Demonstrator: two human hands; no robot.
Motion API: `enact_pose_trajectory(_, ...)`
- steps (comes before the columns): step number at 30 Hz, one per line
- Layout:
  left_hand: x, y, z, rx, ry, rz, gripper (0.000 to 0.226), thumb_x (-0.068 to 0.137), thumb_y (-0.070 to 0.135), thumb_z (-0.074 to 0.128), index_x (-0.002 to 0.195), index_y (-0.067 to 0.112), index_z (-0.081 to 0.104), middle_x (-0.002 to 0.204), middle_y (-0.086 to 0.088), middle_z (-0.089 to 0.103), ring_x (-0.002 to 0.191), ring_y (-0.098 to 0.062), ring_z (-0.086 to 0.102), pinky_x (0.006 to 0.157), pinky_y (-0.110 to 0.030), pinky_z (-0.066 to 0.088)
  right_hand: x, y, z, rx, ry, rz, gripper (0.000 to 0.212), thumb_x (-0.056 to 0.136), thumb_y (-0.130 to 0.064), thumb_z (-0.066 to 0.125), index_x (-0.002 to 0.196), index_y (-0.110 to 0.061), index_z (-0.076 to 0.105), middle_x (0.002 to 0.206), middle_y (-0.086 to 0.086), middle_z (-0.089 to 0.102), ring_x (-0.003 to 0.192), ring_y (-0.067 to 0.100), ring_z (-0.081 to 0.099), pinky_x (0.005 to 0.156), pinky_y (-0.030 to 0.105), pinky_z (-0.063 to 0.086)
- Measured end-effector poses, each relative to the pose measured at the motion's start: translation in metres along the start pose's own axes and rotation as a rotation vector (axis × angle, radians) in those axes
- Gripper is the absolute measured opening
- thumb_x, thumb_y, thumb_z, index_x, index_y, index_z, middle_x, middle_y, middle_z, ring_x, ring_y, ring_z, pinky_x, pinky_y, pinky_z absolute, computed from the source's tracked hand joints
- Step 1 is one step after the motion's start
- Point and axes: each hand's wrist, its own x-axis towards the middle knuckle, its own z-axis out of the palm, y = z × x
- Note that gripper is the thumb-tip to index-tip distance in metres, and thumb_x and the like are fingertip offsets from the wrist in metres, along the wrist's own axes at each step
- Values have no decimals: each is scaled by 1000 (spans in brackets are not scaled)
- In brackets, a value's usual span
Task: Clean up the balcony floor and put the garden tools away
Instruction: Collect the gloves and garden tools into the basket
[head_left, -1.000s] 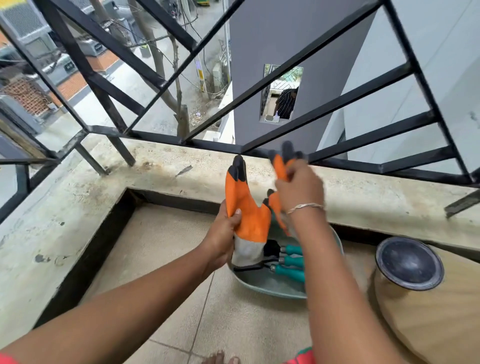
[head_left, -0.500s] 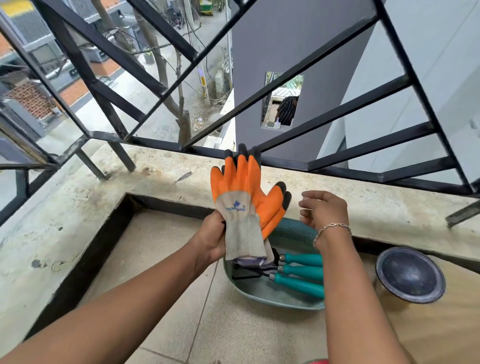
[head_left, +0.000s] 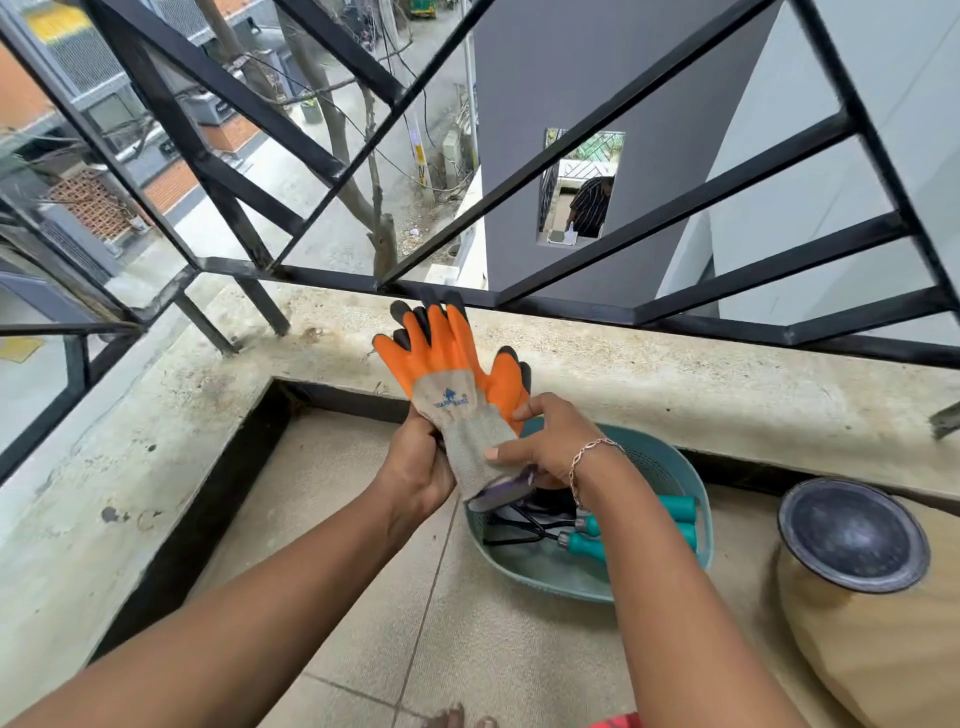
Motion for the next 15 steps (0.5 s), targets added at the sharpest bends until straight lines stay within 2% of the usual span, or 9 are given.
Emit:
enact_pose_trajectory(1,-2,3,0,-102,13,-6,46,103,28,32,136,-3,44,121,-22,61,100,-25,66,83,-40,56,-1,0,0,32,-7,13,44,72,-9,77,103,-14,47,87,4,53,63,13,50,53,25,46)
enact_pose_trajectory(2,-2,4,-2,-160,15,-3,45,102,28,34,136,0,45,121,-22,61,101,-28,66,82,-42,57,-1,0,-1,94,-9,24,38,74,-3,73,101,-14,48,85,6,54,60,15,52,52,27,48)
enact_pose_trajectory(4,2,5,-7,-222,-3,35,42,98,22,38,138,11,45,126,-20,59,105,-28,65,79,-42,57,0,-3,-4,278,21,34,25,80,8,61,89,-13,50,82,10,56,60,19,56,51,31,53)
enact_pose_trajectory(6,3,5,-9,-253,-20,76,40,101,16,32,139,20,43,128,-16,58,105,-27,64,79,-45,57,2,-5,-11,415,78,18,24,82,12,51,81,-12,51,79,11,56,61,22,58,48,33,54)
enact_pose_trajectory(10,5,2,-12,-250,-16,56,40,103,20,28,141,19,41,129,-15,58,109,-28,61,80,-45,56,4,-6,-13,593,51,-17,29,84,18,45,84,-9,54,84,15,52,57,21,53,41,25,52)
enact_pose_trajectory(13,7,1,-14,-254,-8,14,42,103,24,27,142,12,40,133,-20,54,118,-32,56,83,-46,55,7,-6,-5,597,-28,-19,31,82,18,49,87,-12,55,96,17,53,68,25,57,44,28,53)
enact_pose_trajectory(15,8,2,-14,-245,-9,6,45,103,25,26,142,8,39,133,-22,53,118,-34,55,82,-46,56,9,-5,-2,560,-49,0,32,80,17,55,89,-13,53,95,16,54,70,26,58,43,31,54)
